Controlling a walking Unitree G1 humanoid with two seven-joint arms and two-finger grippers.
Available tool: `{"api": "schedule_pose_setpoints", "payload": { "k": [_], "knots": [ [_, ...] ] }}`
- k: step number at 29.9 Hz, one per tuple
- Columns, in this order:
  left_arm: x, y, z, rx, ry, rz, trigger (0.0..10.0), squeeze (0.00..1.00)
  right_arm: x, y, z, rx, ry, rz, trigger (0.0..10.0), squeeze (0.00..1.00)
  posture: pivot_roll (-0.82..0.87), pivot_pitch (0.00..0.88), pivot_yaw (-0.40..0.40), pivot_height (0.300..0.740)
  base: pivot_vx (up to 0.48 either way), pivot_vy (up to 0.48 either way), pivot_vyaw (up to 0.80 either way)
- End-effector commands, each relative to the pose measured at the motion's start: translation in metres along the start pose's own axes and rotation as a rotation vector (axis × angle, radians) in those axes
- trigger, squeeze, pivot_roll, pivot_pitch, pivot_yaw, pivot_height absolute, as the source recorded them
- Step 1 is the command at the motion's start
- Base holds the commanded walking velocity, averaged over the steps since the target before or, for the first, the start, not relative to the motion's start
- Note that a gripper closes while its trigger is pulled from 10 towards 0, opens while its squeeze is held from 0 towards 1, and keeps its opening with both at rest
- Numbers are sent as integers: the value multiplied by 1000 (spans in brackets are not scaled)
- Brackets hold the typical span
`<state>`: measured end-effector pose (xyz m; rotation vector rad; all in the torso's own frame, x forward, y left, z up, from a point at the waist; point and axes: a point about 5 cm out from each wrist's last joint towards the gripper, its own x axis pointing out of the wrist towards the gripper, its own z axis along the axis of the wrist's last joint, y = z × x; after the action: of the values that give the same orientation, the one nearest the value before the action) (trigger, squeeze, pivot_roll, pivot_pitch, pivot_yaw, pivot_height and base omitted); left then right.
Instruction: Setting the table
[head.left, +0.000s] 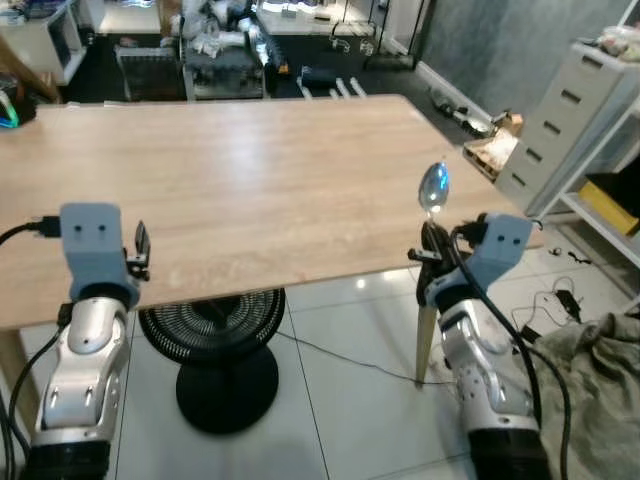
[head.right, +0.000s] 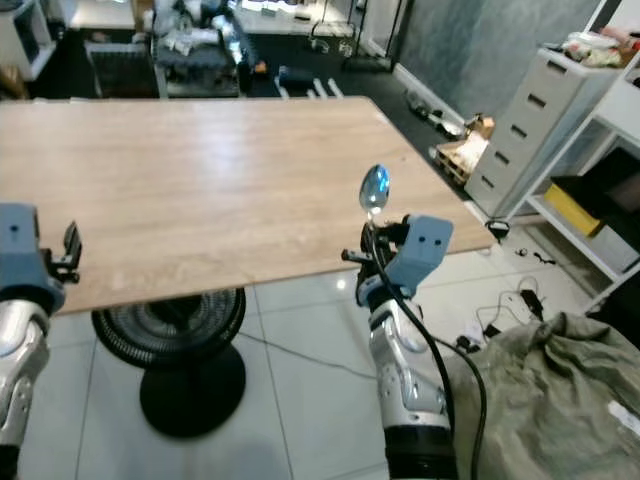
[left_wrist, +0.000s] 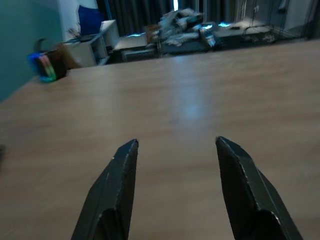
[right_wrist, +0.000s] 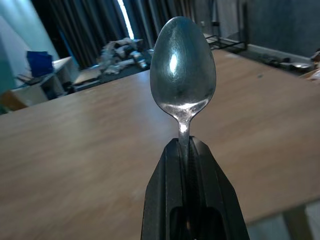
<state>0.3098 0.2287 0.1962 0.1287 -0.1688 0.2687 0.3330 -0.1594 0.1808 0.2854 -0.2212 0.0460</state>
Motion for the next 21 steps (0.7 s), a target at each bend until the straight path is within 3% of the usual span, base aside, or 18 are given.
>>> {"api": "schedule_pose_setpoints", "payload": {
  "k": [1, 10, 21],
  "knots": [
    [-2, 5, -4, 22, 13, 14, 10000, 0, 1, 6, 1, -1, -3, 32, 10000, 0, 39, 0, 28, 740, 480, 0, 0],
    [-3, 3, -5, 40, 11, 6, 10000, 0, 4, 11, 7, -100, -41, 62, 10000, 0, 40, 0, 29, 740, 455, 0, 0],
    [-7, -5, -8, 51, 27, -66, 10000, 0, 6, 10, 4, -220, -15, 106, 10000, 0, 41, 0, 32, 740, 0, 0, 0]
  ]
}}
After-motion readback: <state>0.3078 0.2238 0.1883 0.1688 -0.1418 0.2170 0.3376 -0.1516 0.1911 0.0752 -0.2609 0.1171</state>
